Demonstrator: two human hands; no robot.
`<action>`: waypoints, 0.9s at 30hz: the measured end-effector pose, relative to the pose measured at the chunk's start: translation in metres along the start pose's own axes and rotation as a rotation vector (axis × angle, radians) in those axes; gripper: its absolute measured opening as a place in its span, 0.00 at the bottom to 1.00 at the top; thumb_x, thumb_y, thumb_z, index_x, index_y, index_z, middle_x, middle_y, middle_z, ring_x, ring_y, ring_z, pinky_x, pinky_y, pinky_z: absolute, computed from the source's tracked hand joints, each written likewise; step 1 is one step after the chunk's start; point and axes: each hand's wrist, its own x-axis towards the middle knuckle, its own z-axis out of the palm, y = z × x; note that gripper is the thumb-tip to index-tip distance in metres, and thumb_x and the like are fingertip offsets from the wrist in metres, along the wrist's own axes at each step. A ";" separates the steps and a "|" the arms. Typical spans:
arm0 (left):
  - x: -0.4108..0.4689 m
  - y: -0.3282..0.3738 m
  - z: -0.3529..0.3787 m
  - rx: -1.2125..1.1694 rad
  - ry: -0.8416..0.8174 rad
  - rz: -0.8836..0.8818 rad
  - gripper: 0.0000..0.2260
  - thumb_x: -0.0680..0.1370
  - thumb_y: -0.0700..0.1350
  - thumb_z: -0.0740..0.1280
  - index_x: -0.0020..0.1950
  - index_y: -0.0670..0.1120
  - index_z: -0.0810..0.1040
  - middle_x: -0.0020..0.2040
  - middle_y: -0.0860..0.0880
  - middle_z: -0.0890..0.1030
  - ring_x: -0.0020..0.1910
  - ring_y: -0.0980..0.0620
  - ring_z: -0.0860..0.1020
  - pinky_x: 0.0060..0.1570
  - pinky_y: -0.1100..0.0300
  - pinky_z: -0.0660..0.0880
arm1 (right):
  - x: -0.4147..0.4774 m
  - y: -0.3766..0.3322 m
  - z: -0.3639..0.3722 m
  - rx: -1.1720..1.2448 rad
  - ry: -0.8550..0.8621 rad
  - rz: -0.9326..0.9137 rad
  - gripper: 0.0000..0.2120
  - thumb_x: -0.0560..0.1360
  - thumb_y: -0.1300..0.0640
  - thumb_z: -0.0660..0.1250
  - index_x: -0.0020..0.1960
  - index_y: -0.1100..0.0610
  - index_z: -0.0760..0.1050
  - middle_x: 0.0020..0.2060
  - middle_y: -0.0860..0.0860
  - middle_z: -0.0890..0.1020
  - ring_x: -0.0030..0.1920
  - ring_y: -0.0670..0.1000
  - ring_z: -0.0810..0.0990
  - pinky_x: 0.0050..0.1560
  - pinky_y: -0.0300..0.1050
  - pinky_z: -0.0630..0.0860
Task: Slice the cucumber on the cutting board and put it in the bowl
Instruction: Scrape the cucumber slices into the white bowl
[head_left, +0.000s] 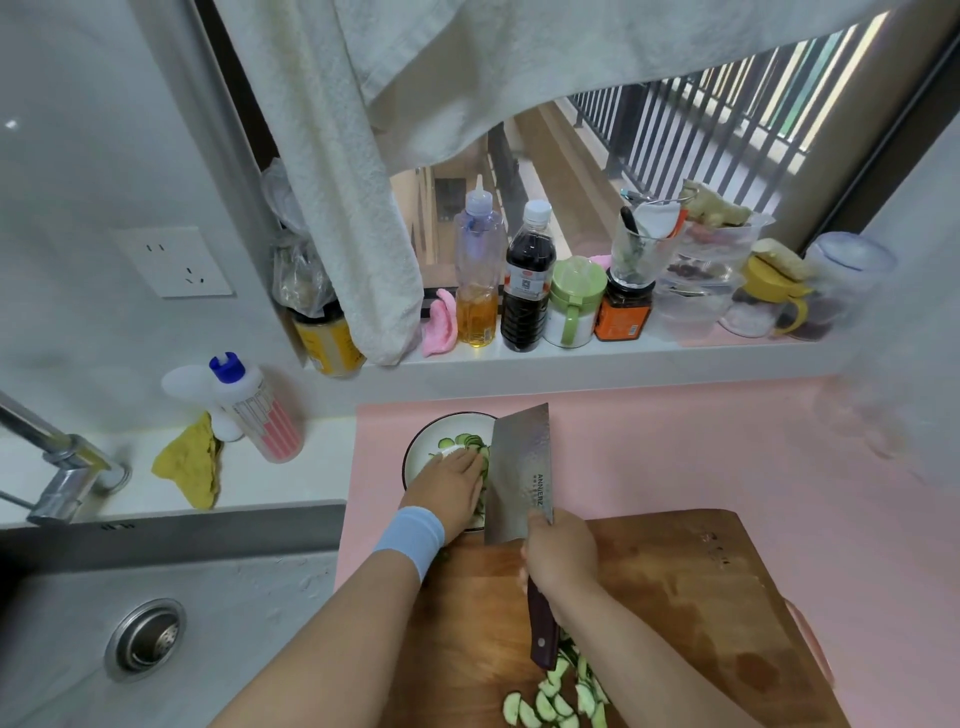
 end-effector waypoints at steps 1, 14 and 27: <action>-0.004 -0.003 0.001 0.050 0.003 0.001 0.20 0.84 0.48 0.50 0.75 0.46 0.63 0.74 0.49 0.67 0.71 0.48 0.65 0.71 0.56 0.58 | -0.001 -0.001 -0.003 -0.018 0.002 -0.008 0.12 0.83 0.54 0.58 0.47 0.60 0.72 0.32 0.56 0.79 0.22 0.51 0.76 0.27 0.43 0.73; -0.079 0.099 0.004 -0.329 0.186 -0.055 0.16 0.78 0.45 0.57 0.64 0.49 0.75 0.60 0.50 0.76 0.56 0.47 0.75 0.56 0.55 0.73 | -0.026 0.051 -0.108 -0.109 0.026 -0.075 0.15 0.83 0.51 0.58 0.45 0.58 0.77 0.31 0.54 0.79 0.27 0.54 0.76 0.30 0.47 0.71; -0.127 0.183 0.040 -0.430 0.091 -0.108 0.35 0.76 0.67 0.56 0.79 0.54 0.54 0.78 0.58 0.55 0.78 0.55 0.50 0.75 0.59 0.51 | -0.053 0.154 -0.210 -0.291 -0.119 -0.050 0.17 0.83 0.55 0.58 0.43 0.65 0.75 0.28 0.55 0.77 0.21 0.54 0.73 0.24 0.43 0.68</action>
